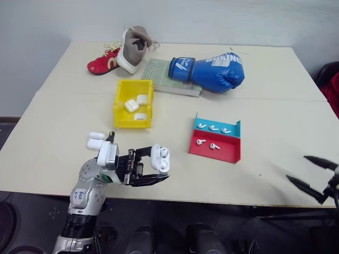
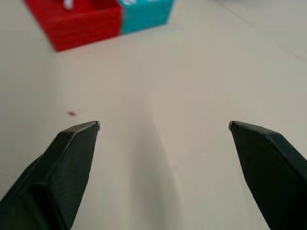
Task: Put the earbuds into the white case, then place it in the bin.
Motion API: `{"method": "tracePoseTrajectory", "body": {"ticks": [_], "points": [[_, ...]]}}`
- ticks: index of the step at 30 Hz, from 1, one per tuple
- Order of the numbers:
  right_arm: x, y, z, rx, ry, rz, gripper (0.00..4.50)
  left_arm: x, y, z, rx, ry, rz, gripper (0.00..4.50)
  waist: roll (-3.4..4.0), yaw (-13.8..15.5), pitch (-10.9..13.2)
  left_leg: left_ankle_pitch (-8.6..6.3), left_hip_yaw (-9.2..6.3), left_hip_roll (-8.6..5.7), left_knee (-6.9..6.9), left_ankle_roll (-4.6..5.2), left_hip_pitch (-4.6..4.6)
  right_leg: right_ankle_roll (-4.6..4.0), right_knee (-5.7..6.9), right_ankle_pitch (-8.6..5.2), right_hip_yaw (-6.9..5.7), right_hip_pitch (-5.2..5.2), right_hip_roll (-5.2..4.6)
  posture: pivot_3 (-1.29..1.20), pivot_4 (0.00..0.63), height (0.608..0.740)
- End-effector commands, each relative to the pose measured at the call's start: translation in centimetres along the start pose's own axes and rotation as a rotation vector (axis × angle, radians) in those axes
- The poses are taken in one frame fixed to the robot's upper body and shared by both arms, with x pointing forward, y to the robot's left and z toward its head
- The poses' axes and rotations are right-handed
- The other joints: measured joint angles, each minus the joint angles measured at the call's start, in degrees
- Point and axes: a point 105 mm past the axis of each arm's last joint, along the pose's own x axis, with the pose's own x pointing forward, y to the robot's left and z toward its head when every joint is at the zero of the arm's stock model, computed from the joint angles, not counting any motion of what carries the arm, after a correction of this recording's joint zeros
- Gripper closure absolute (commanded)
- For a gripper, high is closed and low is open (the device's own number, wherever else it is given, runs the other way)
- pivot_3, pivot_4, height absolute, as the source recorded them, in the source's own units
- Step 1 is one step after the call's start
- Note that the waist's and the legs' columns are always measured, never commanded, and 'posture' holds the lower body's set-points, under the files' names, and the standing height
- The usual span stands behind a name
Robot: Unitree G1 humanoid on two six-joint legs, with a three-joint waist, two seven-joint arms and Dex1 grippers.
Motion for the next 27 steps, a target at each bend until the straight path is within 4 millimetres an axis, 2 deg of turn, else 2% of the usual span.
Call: {"method": "tracePoseTrajectory", "body": {"ticks": [1,2,6,10,15,19,22,27], "points": [[4.0,-0.2,5.4,-0.091,-0.013,0.154,0.04,0.7,-0.1,0.9,0.045,-0.016,-0.016,1.74,-0.01,-0.3,0.0,0.01,0.0,0.02,-0.02,-0.02,0.08,0.0,0.07,0.0,0.01,0.0,0.01,0.0,0.15,0.74],[5.3,-0.2,6.9,-0.104,-0.009,0.198,0.04,0.8,0.0,1.0,0.051,-0.019,-0.018,1.74,0.1,-0.6,0.1,0.0,0.09,0.03,-0.03,-0.03,0.16,0.0,0.12,0.0,0.09,0.0,0.02,0.0,0.15,0.74],[9.4,0.4,10.9,-0.171,0.042,0.336,0.04,1.4,-0.1,1.1,0.06,-0.03,-0.019,1.74,0.18,0.1,0.1,-0.03,0.07,0.08,-0.18,-0.13,0.23,0.0,0.27,0.0,0.12,-0.15,0.04,0.0,0.15,0.74],[12.5,0.3,12.5,-0.219,0.109,0.39,0.04,1.7,-0.4,0.9,0.06,-0.032,-0.017,1.74,0.16,1.5,0.1,-0.04,-0.11,0.04,-0.12,-0.13,-0.52,0.02,0.31,0.01,-0.04,-0.82,0.0,0.0,0.15,0.74],[15.7,0.1,12.8,-0.313,0.21,0.447,0.04,1.6,-0.4,0.8,0.07,-0.031,0.005,1.74,0.14,1.5,0.2,-0.17,-0.12,-0.15,0.11,0.01,-0.97,0.05,0.79,0.03,-0.08,-1.24,-0.15,0.0,0.15,0.74],[17.1,0.1,12.8,-0.358,0.239,0.474,0.94,1.5,-0.5,0.9,0.08,-0.031,0.02,1.74,0.14,1.2,0.2,-0.15,-0.11,-0.13,0.2,0.01,-1.24,0.07,0.83,0.04,-0.17,-1.48,-0.12,0.0,0.15,0.74],[17.5,0.1,12.4,-0.373,0.265,0.501,2.03,1.3,-0.6,0.9,0.084,-0.03,0.029,1.74,0.14,1.2,0.2,-0.14,-0.12,-0.11,0.2,-0.02,-1.23,0.07,0.93,0.04,-0.2,-1.5,-0.11,0.0,0.15,0.74],[17.8,0.5,11.6,-0.38,0.292,0.54,2.03,1.1,-0.6,0.9,0.087,-0.027,0.04,1.74,0.14,1.1,0.2,-0.14,-0.11,-0.11,0.24,-0.01,-1.23,0.07,1.0,0.04,-0.19,-1.5,-0.11,0.0,0.15,0.74]]}}
